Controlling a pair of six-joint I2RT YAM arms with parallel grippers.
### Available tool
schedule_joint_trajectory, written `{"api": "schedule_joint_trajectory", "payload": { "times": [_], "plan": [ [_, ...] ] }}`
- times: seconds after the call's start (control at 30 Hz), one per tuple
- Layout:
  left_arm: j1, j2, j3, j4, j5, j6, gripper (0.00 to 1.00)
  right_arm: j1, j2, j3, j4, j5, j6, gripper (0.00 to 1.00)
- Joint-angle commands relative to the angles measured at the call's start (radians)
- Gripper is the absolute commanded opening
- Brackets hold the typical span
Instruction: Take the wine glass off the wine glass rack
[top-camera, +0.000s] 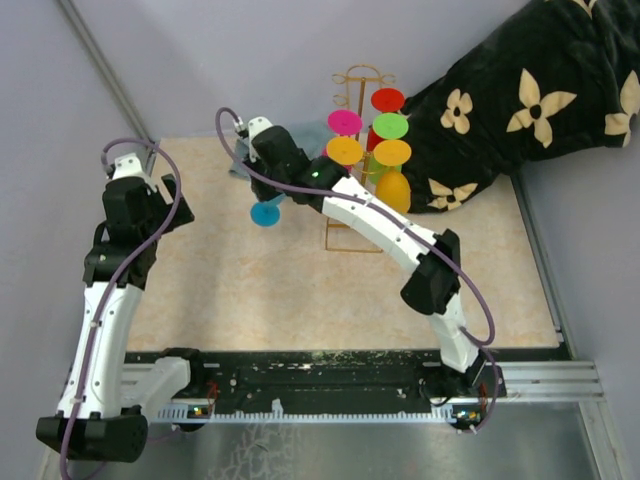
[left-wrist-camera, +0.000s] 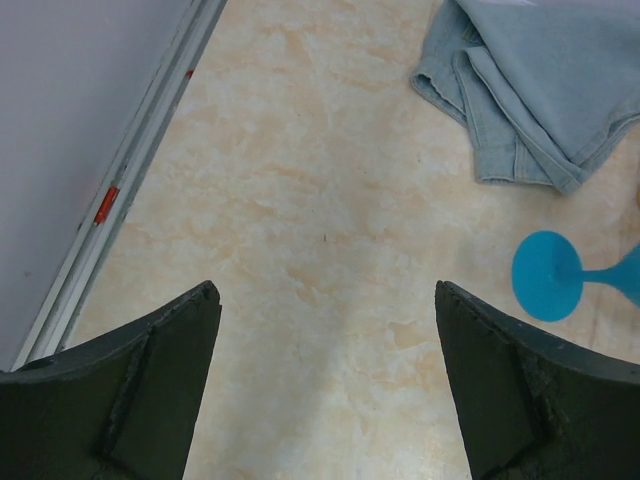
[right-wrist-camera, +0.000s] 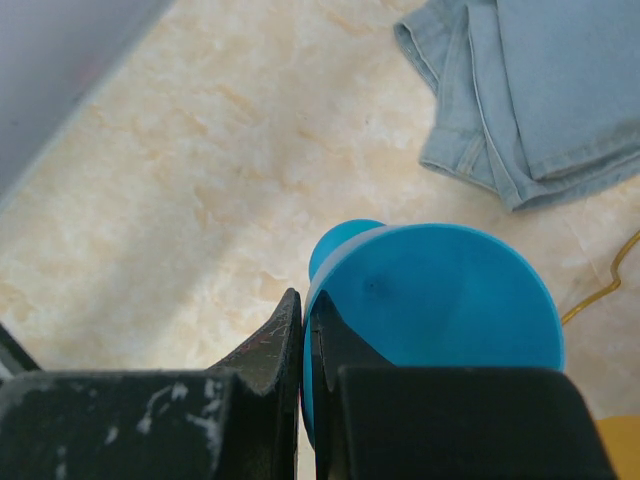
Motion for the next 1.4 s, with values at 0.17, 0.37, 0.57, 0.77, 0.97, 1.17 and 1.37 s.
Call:
{"api": "schedule_joint_trajectory", "payload": {
  "times": [0.17,0.37,0.57,0.77,0.97,1.17,1.37],
  "plan": [
    [0.018,-0.021,0.023,-0.033,0.043,-0.047,0.91,0.058,0.076,0.033,0.076,0.156,-0.012,0.0],
    [0.025,-0.023,0.029,-0.038,0.054,-0.062,0.91,0.07,0.157,0.037,0.09,0.17,0.008,0.0],
    [0.031,-0.029,0.035,-0.046,0.06,-0.07,0.91,0.081,0.238,0.087,0.054,0.178,0.001,0.0],
    [0.04,-0.034,0.031,-0.053,0.076,-0.078,0.9,0.081,0.271,0.115,0.038,0.184,-0.009,0.0],
    [0.043,-0.031,0.027,-0.053,0.095,-0.084,0.9,0.081,0.288,0.145,0.015,0.175,-0.009,0.0],
    [0.046,-0.032,0.018,-0.053,0.114,-0.087,0.89,0.082,0.272,0.146,0.009,0.17,-0.01,0.38],
    [0.048,-0.034,0.019,-0.051,0.126,-0.083,0.88,0.082,0.238,0.196,0.001,0.176,-0.006,0.51]
  ]
}}
